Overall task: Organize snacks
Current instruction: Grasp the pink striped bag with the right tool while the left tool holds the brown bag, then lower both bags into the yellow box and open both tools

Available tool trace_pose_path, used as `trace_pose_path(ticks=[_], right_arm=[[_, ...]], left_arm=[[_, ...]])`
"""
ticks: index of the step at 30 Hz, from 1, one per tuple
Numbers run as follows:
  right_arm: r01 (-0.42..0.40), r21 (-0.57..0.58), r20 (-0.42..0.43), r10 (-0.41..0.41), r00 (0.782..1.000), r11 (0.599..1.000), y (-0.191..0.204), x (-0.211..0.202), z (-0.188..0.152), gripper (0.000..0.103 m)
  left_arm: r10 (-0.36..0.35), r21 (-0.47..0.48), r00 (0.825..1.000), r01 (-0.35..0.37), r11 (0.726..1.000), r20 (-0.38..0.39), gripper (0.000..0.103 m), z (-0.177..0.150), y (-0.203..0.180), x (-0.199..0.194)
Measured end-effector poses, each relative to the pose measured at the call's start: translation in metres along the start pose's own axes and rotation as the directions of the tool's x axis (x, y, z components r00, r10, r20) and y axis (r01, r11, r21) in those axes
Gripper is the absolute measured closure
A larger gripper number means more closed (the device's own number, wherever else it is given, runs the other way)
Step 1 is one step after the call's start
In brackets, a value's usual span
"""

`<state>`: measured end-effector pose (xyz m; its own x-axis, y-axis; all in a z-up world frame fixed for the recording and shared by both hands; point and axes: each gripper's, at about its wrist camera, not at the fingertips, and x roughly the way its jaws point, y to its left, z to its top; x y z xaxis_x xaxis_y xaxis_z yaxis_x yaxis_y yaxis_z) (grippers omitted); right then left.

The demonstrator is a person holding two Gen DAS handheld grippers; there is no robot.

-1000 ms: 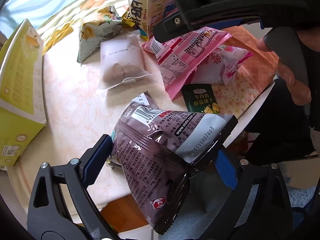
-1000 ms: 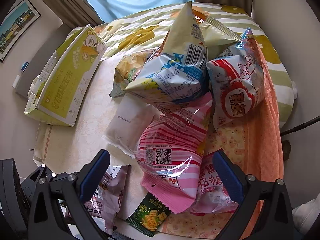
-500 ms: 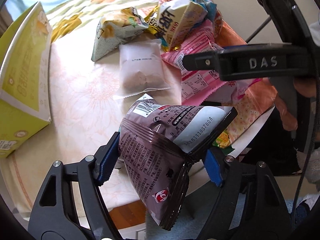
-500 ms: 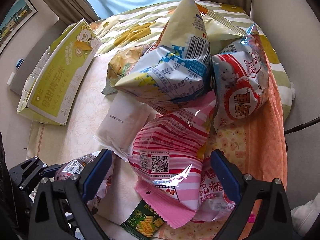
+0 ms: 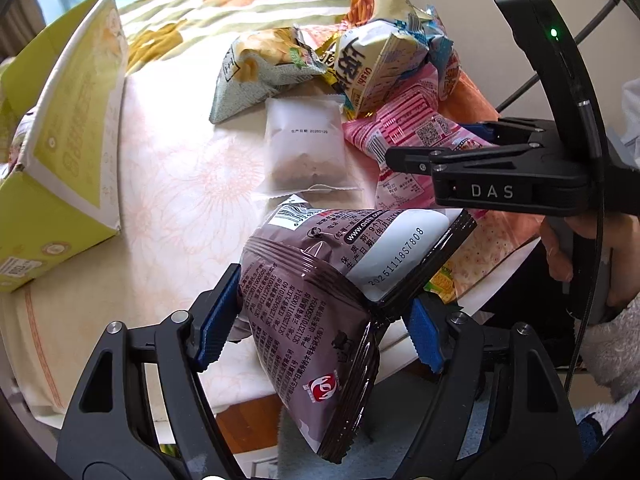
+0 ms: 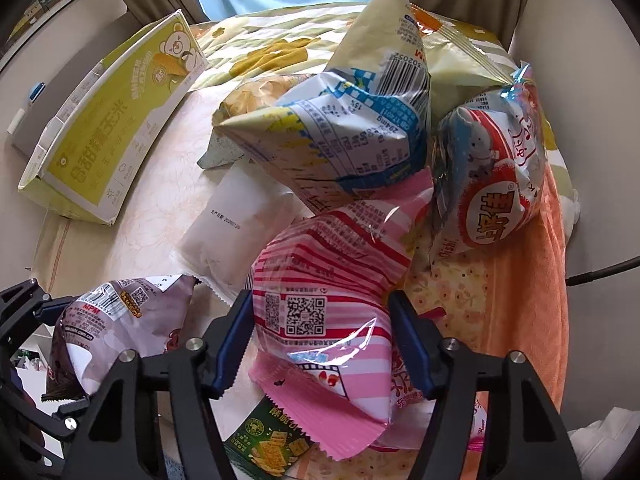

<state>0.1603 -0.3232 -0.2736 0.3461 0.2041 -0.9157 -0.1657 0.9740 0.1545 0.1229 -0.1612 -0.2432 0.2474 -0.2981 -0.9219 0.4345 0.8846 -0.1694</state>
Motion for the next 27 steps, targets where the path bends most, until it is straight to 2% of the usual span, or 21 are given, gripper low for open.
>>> trace_pose_path(ticks=[8,15,21,27], right_arm=[[-0.029,0.005,0.033,0.029,0.999,1.0,0.003,-0.023,-0.012,0.045],[-0.053,-0.008,0.07,0.054,0.996,0.999,0.005,-0.061,-0.021,0.045],[-0.074,-0.057,0.126,0.081,0.989,0.996,0.013,-0.098,-0.016,0.045],[-0.106,-0.123,0.198,0.129,0.972,0.987,0.029,-0.13,0.001,0.045]], left_arm=[[0.024,-0.029,0.999,-0.023,0.999,0.043,0.031,0.0,0.001,-0.02],[0.057,-0.068,0.991,-0.049,0.996,0.117,0.031,0.0,-0.002,-0.051],[0.086,-0.13,0.974,-0.06,0.99,0.208,0.031,0.004,0.0,-0.09],[0.137,-0.209,0.945,-0.076,0.975,0.298,0.031,0.009,0.016,-0.133]])
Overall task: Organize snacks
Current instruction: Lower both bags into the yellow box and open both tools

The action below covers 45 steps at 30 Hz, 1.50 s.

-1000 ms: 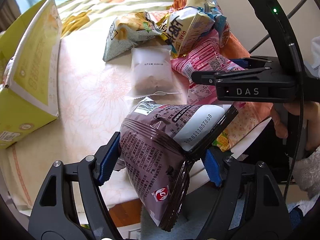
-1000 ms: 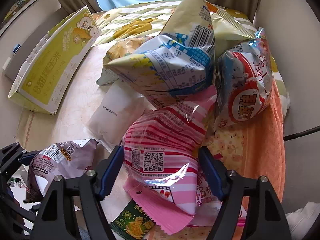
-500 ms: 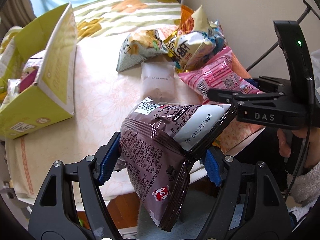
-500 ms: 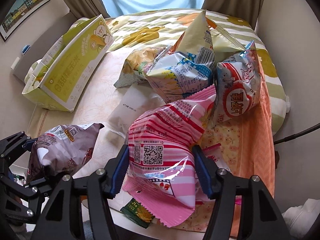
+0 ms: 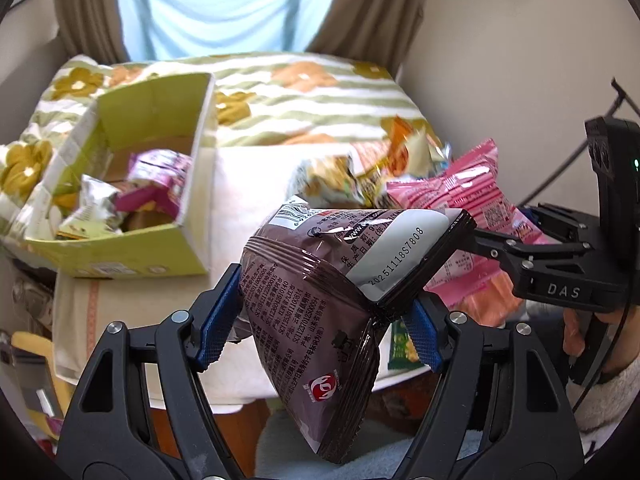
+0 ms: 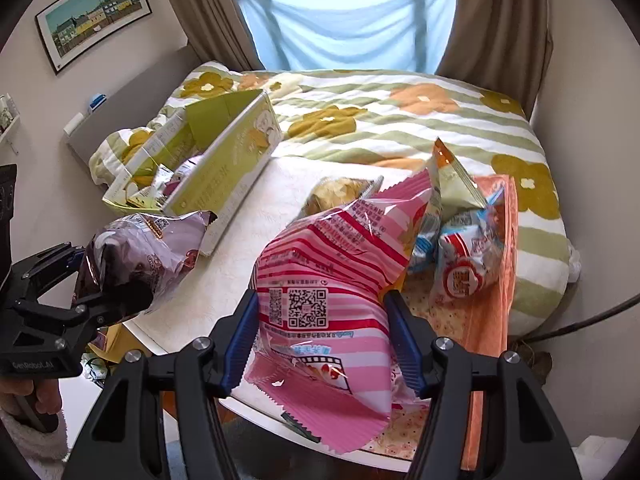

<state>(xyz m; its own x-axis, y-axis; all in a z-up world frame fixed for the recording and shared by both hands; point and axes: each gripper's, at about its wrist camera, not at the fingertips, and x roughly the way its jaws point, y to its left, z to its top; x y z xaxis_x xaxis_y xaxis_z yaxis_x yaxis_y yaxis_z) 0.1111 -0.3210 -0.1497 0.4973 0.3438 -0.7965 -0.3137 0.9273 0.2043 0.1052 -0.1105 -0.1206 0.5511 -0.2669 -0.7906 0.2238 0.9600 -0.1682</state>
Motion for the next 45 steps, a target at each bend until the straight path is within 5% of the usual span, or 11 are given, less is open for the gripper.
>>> trace_pose_path(ticks=[10,17,27,34,37,39,45], right_arm=[[-0.057,-0.099,0.084,0.066,0.994,0.993,0.061,0.005,0.069,0.045],[-0.079,-0.112,0.127,0.093,0.988,0.991,0.112,0.037,0.133,0.045],[-0.076,-0.051,0.08,0.08,0.994,0.996,0.162,0.114,0.204,0.045],[-0.029,0.02,0.01,0.028,1.0,0.999,0.168,0.162,0.224,0.045],[-0.007,0.042,-0.014,0.007,1.0,0.999,0.165,0.176,0.228,0.045],[0.002,0.055,-0.03,-0.001,1.0,0.998,0.164,0.183,0.229,0.045],[0.012,0.048,-0.066,-0.009,0.998,0.999,0.166,0.2,0.232,0.045]], left_arm=[[0.065,-0.059,0.989,-0.057,0.997,0.135,0.031,0.053,0.079,-0.034],[0.094,-0.062,0.984,-0.086,0.994,0.151,0.031,0.103,0.155,-0.031],[0.053,-0.033,0.997,-0.052,0.998,0.048,0.031,0.169,0.259,0.026],[0.029,0.01,0.998,-0.028,1.0,-0.06,0.03,0.191,0.294,0.09],[0.028,0.013,0.996,-0.027,1.0,-0.084,0.021,0.195,0.301,0.108],[0.032,0.015,0.995,-0.03,0.999,-0.096,0.0,0.196,0.303,0.115],[0.059,0.021,0.992,-0.057,0.998,-0.108,0.001,0.189,0.307,0.116]])
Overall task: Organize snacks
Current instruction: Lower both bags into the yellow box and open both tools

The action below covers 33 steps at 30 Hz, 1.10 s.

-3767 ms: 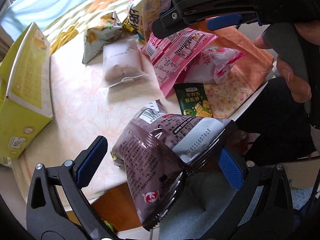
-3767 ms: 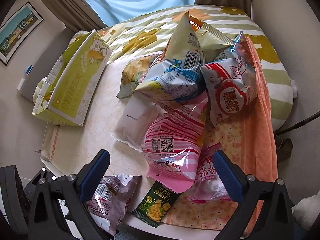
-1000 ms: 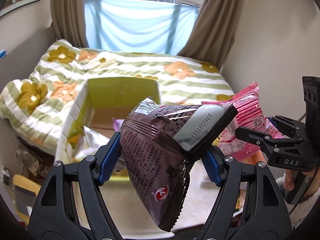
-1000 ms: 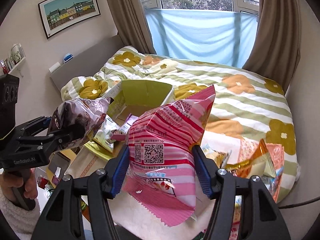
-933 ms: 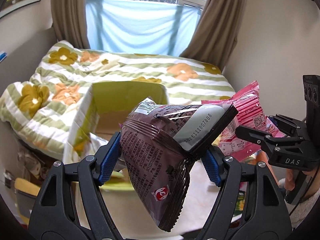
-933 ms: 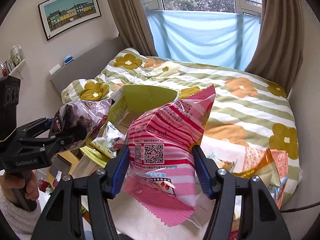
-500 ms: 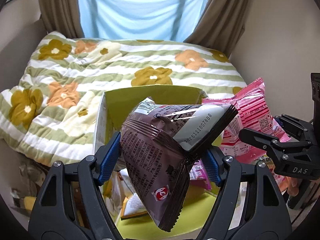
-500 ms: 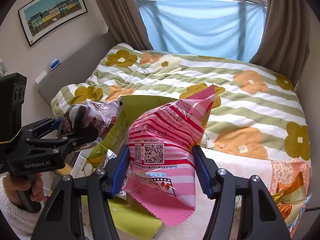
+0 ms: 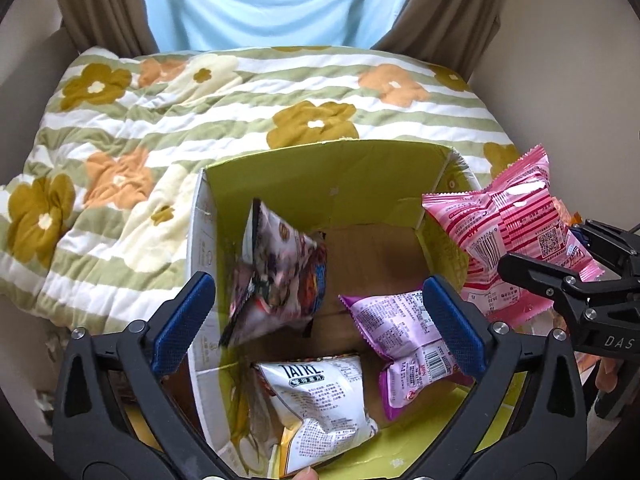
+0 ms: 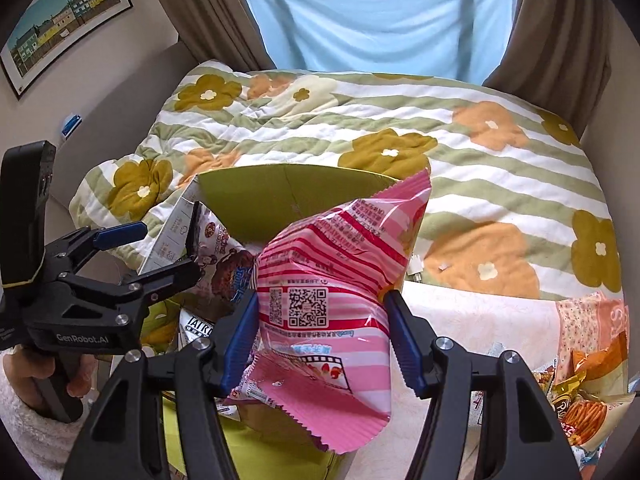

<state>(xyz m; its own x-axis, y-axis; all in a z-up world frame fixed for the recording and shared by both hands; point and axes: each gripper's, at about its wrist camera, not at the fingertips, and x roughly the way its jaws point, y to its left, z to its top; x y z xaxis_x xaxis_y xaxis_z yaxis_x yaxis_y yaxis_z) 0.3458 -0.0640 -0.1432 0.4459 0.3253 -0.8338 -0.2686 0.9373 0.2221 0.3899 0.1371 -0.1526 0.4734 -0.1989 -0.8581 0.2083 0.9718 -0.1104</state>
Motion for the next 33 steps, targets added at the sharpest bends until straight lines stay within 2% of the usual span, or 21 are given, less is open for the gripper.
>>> trace_pose_path(ticks=[6,10,14,16,17,18,20,28,33], right_arm=[[-0.027,-0.006,-0.003,0.027,1.0,1.0,0.004,0.005,0.0,0.045],[-0.044,-0.01,-0.013,0.044,0.999,0.999,0.005,0.014,0.006,0.045],[-0.101,0.009,-0.029,0.102,0.994,0.995,0.007,0.021,0.011,0.044],[-0.119,0.019,-0.012,0.119,0.993,0.993,0.01,0.02,0.012,0.041],[-0.123,0.017,-0.001,0.123,0.992,0.992,0.011,0.019,0.012,0.032],[-0.121,0.013,0.013,0.121,0.993,0.993,0.013,0.017,0.012,0.017],[-0.118,-0.003,0.038,0.118,0.992,0.993,0.018,0.012,0.01,0.008],[-0.106,-0.034,0.041,0.107,0.993,0.994,0.025,-0.003,-0.009,0.008],[-0.107,-0.036,0.063,0.11,0.992,0.994,0.029,-0.019,-0.018,0.008]], left_arm=[[0.015,-0.061,1.0,-0.015,0.998,0.003,0.001,-0.026,0.006,-0.019],[0.038,-0.069,0.999,-0.037,0.997,0.009,0.001,-0.036,0.007,-0.024],[0.05,-0.08,0.999,-0.048,0.996,0.017,0.001,-0.042,0.006,-0.032],[0.058,-0.084,0.998,-0.056,0.995,0.026,0.001,-0.045,0.007,-0.038],[0.064,-0.087,0.998,-0.061,0.994,0.029,0.001,-0.046,0.008,-0.041],[0.071,-0.09,0.997,-0.068,0.994,0.032,0.001,-0.047,0.008,-0.043],[0.084,-0.097,0.996,-0.081,0.992,0.033,0.001,-0.051,0.009,-0.048],[0.084,-0.122,0.996,-0.079,0.989,0.037,0.001,-0.072,0.007,-0.062],[0.09,-0.119,0.993,-0.081,0.99,0.071,0.001,-0.079,0.003,-0.078]])
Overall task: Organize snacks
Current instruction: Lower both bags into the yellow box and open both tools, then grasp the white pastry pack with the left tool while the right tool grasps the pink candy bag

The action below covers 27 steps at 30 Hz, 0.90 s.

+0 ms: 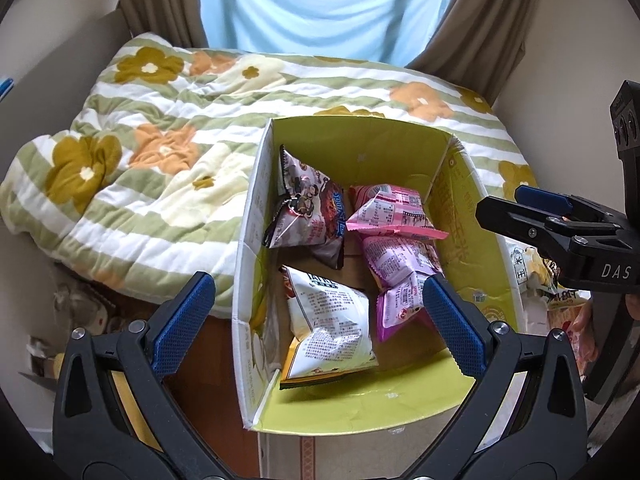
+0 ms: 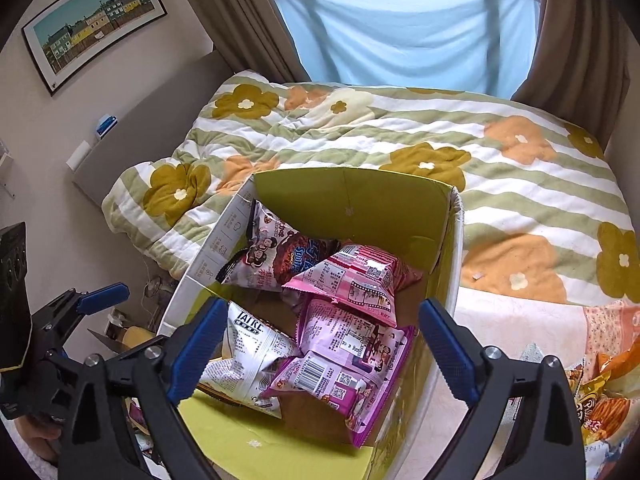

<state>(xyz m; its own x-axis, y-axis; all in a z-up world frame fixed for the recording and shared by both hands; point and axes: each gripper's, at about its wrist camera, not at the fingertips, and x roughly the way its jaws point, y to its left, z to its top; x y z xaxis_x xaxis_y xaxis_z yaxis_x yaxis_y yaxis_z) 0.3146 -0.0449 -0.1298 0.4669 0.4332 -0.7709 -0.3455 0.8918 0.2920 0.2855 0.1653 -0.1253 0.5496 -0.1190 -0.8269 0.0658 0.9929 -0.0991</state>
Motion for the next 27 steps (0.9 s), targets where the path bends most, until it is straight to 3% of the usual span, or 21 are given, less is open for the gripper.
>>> trace_pose_path(ticks=[14,21,27], right_arm=[[0.092,0.04,0.098,-0.095,0.991,0.995,-0.001,-0.065,-0.036,0.008],[0.14,0.055,0.14,-0.147,0.979,0.989,-0.037,-0.12,-0.069,0.008],[0.167,0.102,0.129,-0.179,0.975,0.981,-0.093,-0.17,-0.112,0.008]], left_arm=[[-0.084,0.062,0.994,0.08,0.995,0.068,0.001,-0.013,-0.03,-0.036],[-0.117,0.117,0.988,0.106,0.987,0.095,0.001,-0.019,-0.086,-0.051],[-0.147,0.13,0.986,0.137,0.982,0.076,0.001,-0.035,-0.155,-0.051]])
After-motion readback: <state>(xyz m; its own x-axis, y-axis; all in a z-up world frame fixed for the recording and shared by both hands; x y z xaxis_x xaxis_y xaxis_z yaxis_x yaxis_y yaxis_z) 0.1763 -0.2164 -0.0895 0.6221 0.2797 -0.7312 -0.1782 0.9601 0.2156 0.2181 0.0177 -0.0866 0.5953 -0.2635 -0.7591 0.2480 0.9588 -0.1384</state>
